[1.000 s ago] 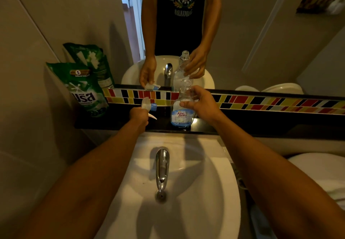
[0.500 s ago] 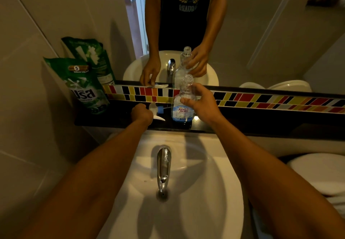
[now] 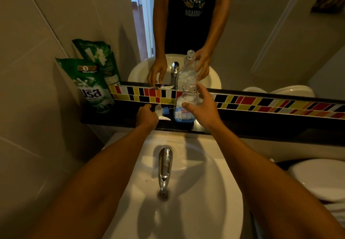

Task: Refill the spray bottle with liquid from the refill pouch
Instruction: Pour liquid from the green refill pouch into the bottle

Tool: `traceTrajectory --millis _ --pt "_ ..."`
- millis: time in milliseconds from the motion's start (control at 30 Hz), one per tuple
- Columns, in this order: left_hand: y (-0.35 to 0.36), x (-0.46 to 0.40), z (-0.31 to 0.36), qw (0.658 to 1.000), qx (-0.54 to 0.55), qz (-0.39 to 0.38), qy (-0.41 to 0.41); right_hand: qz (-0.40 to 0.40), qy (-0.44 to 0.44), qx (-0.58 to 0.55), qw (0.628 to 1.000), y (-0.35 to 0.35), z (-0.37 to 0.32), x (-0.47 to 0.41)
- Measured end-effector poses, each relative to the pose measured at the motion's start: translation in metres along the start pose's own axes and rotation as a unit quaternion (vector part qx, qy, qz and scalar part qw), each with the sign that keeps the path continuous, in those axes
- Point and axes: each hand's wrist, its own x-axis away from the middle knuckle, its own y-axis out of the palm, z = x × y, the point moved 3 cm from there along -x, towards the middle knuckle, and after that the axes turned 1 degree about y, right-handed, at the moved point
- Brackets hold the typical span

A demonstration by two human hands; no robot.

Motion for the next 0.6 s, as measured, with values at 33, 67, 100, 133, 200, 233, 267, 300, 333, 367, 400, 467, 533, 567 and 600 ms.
traceTrajectory --millis 33,67,100,133,200,233,267,300,333,367,400,467,533,567,600 --pt "-0.009 0.006 0.003 1.0 -0.001 0.01 0.008 0.039 -0.007 0.016 0.999 0.0 0.002 0.005" --pt "-0.019 0.011 0.005 1.0 -0.003 0.02 0.012 0.082 -0.014 0.026 0.996 0.001 0.001 0.013" --pt "-0.03 0.015 0.006 0.999 -0.003 0.03 0.015 0.121 -0.021 0.025 0.992 0.003 0.001 0.02" --pt "-0.042 0.02 0.006 0.999 0.0 0.035 0.021 0.152 -0.026 0.022 0.988 0.006 0.0 0.028" --pt "-0.066 0.027 0.004 0.999 0.005 0.044 0.029 0.186 -0.033 0.01 0.982 0.016 -0.004 0.042" --pt "-0.078 0.029 0.002 0.998 0.006 0.051 0.032 0.19 -0.035 0.003 0.981 0.022 -0.006 0.048" --pt "-0.092 0.032 0.0 0.998 0.006 0.055 0.031 0.186 -0.033 -0.002 0.982 0.029 -0.011 0.054" --pt "-0.105 0.034 -0.001 0.998 0.008 0.059 0.033 0.178 -0.032 -0.008 0.984 0.037 -0.015 0.058" --pt "-0.118 0.035 -0.002 0.997 0.013 0.063 0.033 0.167 -0.034 -0.011 0.985 0.045 -0.02 0.063" --pt "-0.13 0.036 -0.003 0.997 0.019 0.065 0.033 0.156 -0.039 -0.012 0.987 0.053 -0.023 0.066" --pt "-0.142 0.038 -0.005 0.997 0.026 0.067 0.034 0.139 -0.044 -0.009 0.989 0.063 -0.027 0.069" --pt "-0.166 0.037 -0.01 0.996 0.046 0.072 0.031 0.098 -0.044 -0.003 0.994 0.082 -0.038 0.072" --pt "-0.188 0.037 -0.016 0.995 0.066 0.074 0.032 0.057 -0.039 -0.002 0.998 0.103 -0.049 0.073" --pt "-0.198 0.036 -0.02 0.994 0.071 0.074 0.035 0.04 -0.04 0.003 0.998 0.113 -0.054 0.072" --pt "-0.207 0.034 -0.023 0.994 0.074 0.073 0.038 0.023 -0.04 0.014 0.999 0.123 -0.061 0.071"
